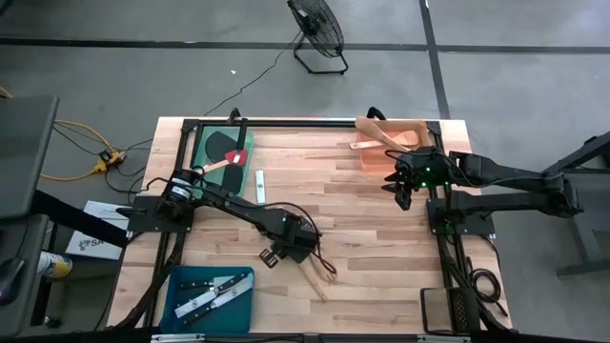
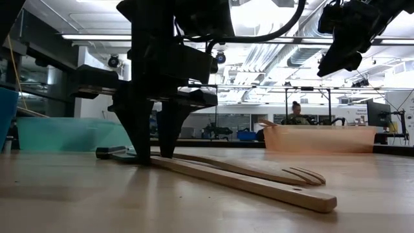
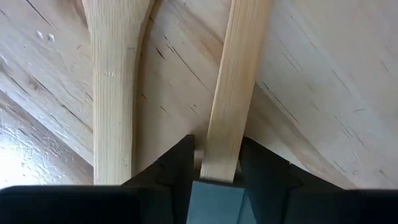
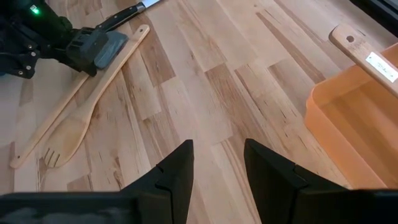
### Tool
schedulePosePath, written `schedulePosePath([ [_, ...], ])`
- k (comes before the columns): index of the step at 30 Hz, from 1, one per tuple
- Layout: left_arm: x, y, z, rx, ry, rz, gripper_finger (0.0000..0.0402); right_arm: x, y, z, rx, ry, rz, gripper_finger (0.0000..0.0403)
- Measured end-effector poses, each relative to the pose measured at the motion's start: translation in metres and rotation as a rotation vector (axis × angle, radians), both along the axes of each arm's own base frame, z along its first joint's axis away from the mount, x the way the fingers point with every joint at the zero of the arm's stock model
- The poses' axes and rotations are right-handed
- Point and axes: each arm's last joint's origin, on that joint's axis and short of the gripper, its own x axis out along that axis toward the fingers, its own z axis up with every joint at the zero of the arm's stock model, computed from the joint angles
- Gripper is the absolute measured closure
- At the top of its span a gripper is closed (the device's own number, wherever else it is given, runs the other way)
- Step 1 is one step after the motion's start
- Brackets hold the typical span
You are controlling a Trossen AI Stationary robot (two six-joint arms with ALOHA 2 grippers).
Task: Pick & Place Kitchen Items
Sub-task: Put the gray scraper spatula into the blue green bin
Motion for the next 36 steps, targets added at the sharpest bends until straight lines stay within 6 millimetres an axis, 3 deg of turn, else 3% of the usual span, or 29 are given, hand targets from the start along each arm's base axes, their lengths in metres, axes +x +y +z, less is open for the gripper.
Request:
schedulePosePath([
  [7,0.0,0.0,0.0,-0.013,0.004,0.008,0.0344,0.0,0.0,0.0,0.0,0.0,0.0,0.027],
  [16,-0.001,-0.005,0.004,-0.104,0.001,0.065,0.0345,0.0,0.0,0.0,0.0,0.0,0.0,0.027],
  [25,-0.008,-0.012,0.035,-0.148,-0.067,0.151,0.0345,0.0,0.0,0.0,0.001,0.0,0.0,0.027],
  [36,-0.024,-0.039,0.075,-0.182,-0.17,0.177,0.0345,0.0,0.0,0.0,0.0,0.0,0.0,0.027],
])
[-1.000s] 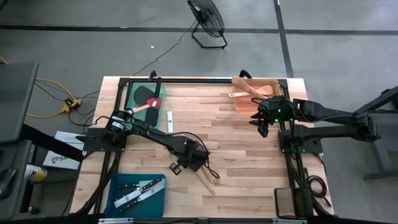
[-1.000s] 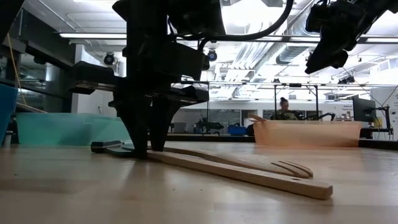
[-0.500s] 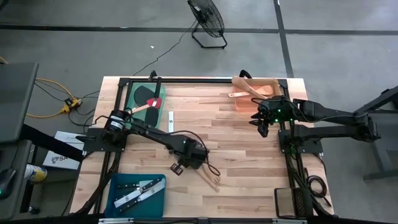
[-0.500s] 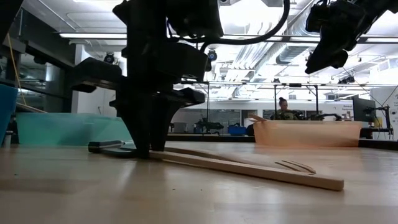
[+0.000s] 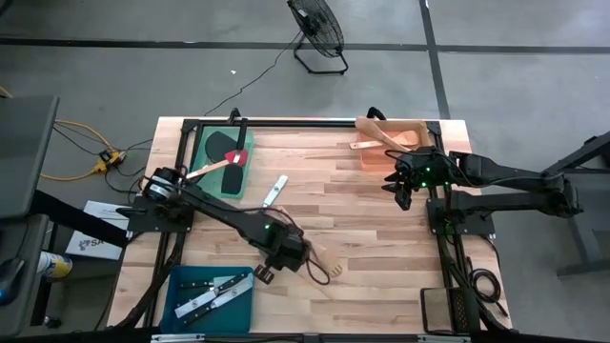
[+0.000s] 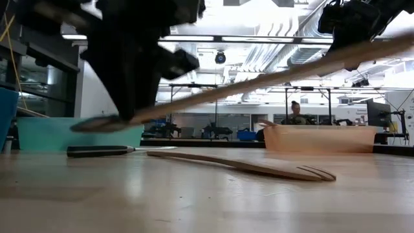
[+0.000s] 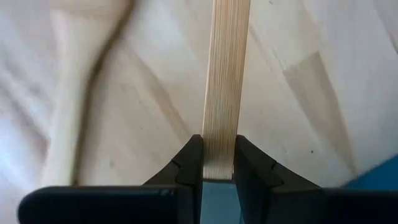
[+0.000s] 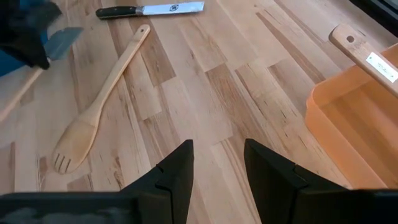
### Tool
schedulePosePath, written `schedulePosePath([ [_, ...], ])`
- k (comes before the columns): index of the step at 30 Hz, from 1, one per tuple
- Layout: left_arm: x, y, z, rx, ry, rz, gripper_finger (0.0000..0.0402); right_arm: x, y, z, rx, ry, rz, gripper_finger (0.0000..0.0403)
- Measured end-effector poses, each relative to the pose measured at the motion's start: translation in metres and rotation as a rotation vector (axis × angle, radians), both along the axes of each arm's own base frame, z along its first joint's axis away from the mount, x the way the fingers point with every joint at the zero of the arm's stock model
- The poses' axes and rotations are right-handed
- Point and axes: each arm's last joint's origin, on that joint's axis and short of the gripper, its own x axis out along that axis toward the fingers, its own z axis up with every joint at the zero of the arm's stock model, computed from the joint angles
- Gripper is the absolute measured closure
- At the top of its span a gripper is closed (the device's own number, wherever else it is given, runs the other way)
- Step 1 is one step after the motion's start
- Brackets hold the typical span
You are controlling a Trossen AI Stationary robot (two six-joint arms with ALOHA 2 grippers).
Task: Pick & Place Kitchen Items
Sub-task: Put the gray scraper spatula into the blue green bin
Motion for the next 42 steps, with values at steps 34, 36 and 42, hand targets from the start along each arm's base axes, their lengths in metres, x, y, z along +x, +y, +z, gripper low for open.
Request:
schedulePosePath([
  [34,-0.102,0.063,0.093,0.558,-0.522,1.432,0.0345,0.0,0.0,0.0,0.003,0.0,-0.003,0.027],
  [36,-0.106,0.065,0.088,0.572,-0.532,1.448,0.0345,0.0,0.0,0.0,0.003,0.0,-0.003,0.027],
  [42,-0.116,0.085,0.053,0.645,-0.475,1.59,0.0345,0.0,0.0,0.0,0.005,-0.001,-0.005,0.027],
])
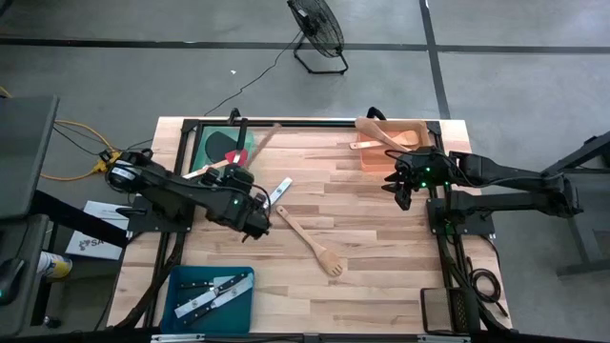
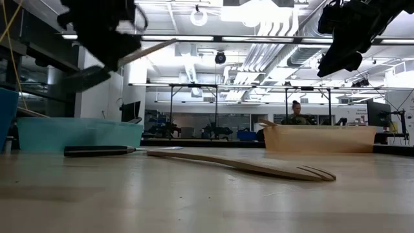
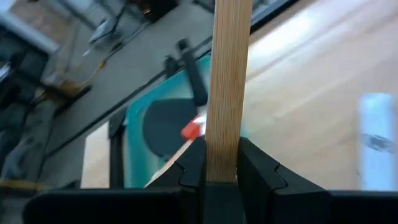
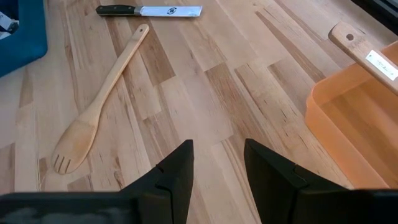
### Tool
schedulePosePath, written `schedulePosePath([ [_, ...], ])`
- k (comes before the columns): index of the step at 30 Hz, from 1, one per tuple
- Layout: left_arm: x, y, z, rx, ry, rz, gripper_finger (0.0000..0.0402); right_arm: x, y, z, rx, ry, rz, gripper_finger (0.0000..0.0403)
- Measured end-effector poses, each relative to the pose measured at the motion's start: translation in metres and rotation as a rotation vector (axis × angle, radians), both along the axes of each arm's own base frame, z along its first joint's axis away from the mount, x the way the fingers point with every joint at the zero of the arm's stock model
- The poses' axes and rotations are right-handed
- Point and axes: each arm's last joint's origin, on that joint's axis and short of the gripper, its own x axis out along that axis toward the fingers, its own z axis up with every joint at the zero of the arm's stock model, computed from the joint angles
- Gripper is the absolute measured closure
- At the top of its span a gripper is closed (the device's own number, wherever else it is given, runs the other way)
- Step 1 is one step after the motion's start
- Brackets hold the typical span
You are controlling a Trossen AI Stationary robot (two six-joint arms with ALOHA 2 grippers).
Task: Pick & Place Kitchen Items
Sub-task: Put the gray scraper spatula into the blue green bin
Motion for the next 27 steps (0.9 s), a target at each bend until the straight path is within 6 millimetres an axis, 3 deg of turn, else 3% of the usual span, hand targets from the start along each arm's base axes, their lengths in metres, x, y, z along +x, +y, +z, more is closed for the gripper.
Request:
schedulePosePath([
  [5,-0.01,0.02,-0.023,0.001,0.008,0.154,0.0345,0.0,0.0,0.0,-0.002,0.0,-0.002,0.027],
  [12,-0.021,0.045,-0.04,-0.004,0.041,0.307,0.0345,0.0,0.0,0.0,-0.005,0.001,-0.006,0.027],
  [27,-0.024,0.088,-0.065,-0.044,0.066,0.411,0.0345,0.0,0.0,0.0,-0.01,0.002,-0.001,0.027],
])
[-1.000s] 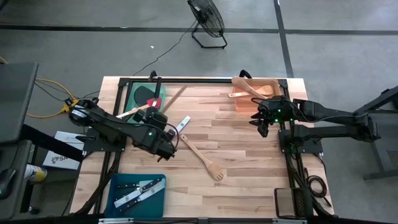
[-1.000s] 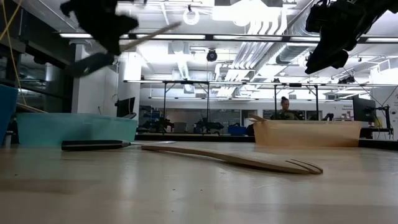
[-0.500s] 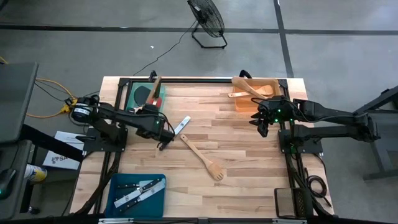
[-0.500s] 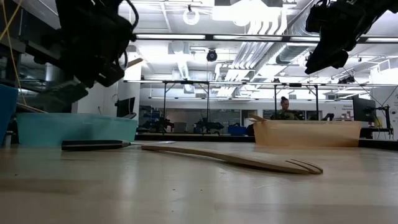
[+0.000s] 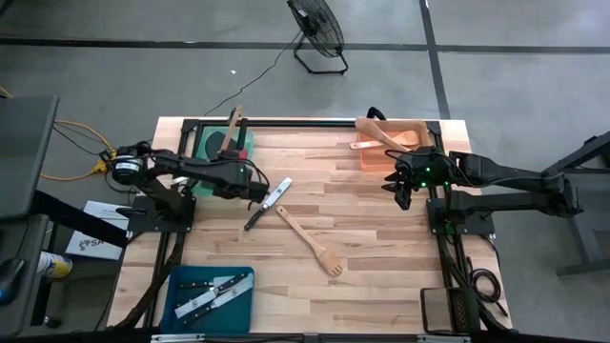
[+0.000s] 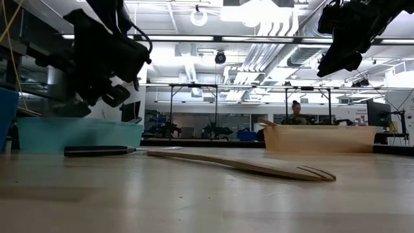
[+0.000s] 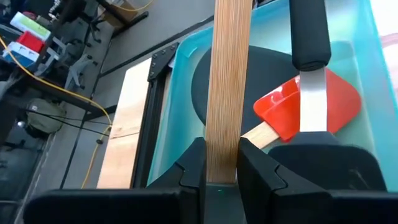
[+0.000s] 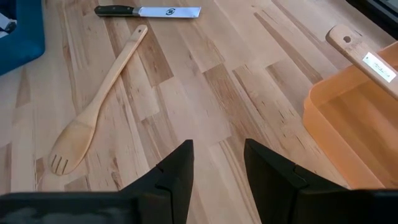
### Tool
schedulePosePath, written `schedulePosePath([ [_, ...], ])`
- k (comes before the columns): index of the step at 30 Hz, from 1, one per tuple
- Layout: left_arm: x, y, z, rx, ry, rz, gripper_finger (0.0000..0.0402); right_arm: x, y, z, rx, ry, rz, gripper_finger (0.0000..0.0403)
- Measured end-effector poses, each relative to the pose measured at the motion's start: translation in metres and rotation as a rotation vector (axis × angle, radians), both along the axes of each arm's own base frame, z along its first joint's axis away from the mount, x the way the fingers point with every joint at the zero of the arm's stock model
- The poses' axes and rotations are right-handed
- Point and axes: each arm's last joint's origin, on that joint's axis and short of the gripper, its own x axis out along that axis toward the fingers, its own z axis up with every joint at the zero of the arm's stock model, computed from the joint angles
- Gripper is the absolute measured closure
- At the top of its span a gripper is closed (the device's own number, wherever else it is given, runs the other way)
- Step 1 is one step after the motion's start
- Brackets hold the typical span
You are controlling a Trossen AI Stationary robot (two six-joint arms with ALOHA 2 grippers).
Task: Pick & Place Kitchen Items
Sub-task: Put the gray scraper spatula into the blue green bin
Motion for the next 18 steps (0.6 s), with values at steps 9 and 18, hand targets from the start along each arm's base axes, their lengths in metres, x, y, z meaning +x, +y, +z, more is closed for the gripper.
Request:
schedulePosePath([
  [9,0.0,0.01,-0.021,-0.088,-0.032,-0.01,0.0345,0.0,0.0,0.0,-0.001,0.0,0.001,0.027],
  [18,-0.006,0.008,-0.036,-0.123,-0.044,-0.012,0.0345,0.0,0.0,0.0,-0.001,0.0,0.001,0.027],
])
